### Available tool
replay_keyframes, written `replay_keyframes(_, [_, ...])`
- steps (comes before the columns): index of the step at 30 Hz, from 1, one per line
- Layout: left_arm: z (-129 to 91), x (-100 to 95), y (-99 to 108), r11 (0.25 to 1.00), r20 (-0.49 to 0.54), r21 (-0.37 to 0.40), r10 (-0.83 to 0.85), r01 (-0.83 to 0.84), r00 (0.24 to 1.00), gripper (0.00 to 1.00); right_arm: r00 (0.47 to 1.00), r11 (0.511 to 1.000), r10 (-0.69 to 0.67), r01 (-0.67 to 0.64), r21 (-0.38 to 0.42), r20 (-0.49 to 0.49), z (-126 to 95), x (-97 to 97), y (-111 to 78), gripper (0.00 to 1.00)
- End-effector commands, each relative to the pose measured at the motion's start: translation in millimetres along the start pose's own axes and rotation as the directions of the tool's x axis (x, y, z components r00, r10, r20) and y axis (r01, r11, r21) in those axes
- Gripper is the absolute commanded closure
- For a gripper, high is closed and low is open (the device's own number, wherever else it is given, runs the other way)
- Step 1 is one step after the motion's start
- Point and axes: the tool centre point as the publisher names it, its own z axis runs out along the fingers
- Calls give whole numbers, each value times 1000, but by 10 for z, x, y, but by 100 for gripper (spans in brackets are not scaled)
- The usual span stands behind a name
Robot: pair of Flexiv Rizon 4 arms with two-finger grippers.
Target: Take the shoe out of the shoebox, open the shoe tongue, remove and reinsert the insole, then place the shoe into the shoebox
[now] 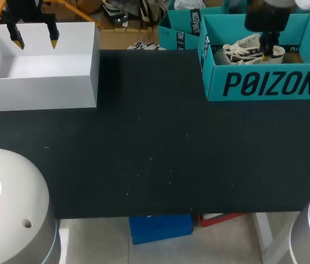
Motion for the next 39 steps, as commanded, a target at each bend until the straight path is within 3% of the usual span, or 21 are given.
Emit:
replay_keyframes(1, [-5,7,8,1000,3,-1,-2,2,1000,0,1000,1000,-5,5,-8,-19,149,-164,-20,53])
replay_keyframes(8, [-5,7,8,1000,3,-1,-2,2,1000,0,999,1000,-17,16,-16,-38,303,-274,-32,56])
replay_keyframes(19, [-5,7,8,1000,3,-1,-2,2,1000,0,996,999,-35,31,-44,-87,708,-240,80,58])
replay_keyframes(39, [-5,7,8,1000,3,-1,-2,2,1000,0,996,999,-15,10,-51,-92,975,-181,189,69])
